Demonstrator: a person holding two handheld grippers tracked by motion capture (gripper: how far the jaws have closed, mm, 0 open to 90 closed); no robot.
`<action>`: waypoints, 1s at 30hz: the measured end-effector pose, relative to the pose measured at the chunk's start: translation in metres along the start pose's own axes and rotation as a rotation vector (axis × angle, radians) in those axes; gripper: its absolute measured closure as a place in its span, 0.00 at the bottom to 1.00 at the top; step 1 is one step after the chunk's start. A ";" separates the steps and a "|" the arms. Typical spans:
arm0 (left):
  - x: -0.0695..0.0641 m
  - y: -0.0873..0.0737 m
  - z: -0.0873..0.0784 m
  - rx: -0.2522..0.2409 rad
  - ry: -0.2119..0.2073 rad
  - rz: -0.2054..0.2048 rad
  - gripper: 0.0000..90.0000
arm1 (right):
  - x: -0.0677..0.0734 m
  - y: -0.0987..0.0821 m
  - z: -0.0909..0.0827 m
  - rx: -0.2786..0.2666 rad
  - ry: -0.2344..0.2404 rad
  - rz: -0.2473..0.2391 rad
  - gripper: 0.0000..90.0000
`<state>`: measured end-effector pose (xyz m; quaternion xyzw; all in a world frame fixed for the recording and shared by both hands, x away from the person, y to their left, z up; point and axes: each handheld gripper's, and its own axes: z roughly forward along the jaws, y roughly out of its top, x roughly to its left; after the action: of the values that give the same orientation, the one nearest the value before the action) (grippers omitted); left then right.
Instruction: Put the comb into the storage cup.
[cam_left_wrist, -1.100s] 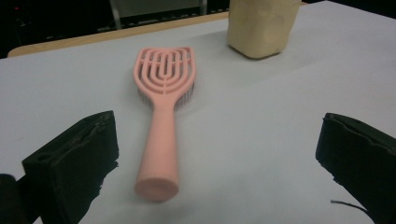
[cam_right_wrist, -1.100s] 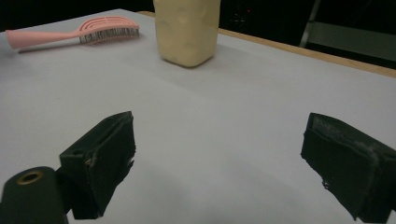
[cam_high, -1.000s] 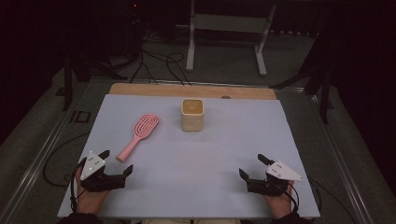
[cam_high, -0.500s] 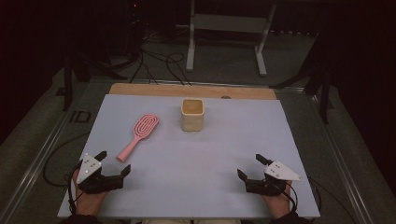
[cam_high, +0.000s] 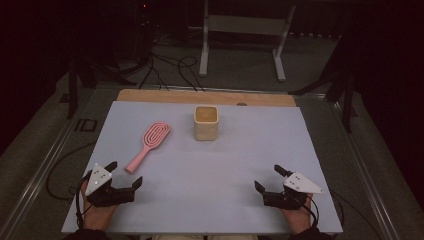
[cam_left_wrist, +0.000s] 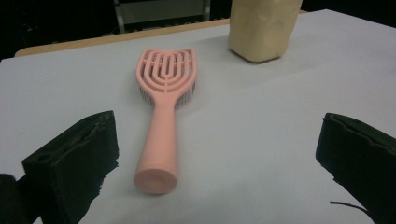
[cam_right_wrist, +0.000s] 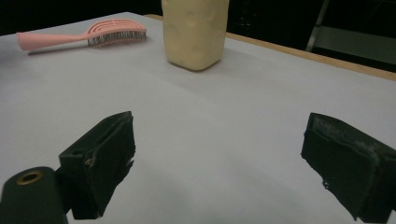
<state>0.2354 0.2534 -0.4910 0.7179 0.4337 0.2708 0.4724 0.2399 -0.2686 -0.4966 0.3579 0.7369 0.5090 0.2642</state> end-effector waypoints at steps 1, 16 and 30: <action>0.000 0.000 0.000 0.001 0.000 -0.001 0.00 | 0.000 0.000 0.000 0.000 0.000 0.001 0.11; 0.000 0.007 0.002 0.016 0.024 0.012 0.00 | 0.000 -0.001 0.001 0.003 -0.001 0.004 0.11; 0.008 0.024 0.005 0.025 0.045 -0.027 0.00 | -0.002 -0.002 0.001 0.003 -0.008 0.010 0.11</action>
<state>0.2515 0.2541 -0.4715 0.7117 0.4573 0.2748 0.4570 0.2409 -0.2701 -0.4985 0.3641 0.7347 0.5078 0.2641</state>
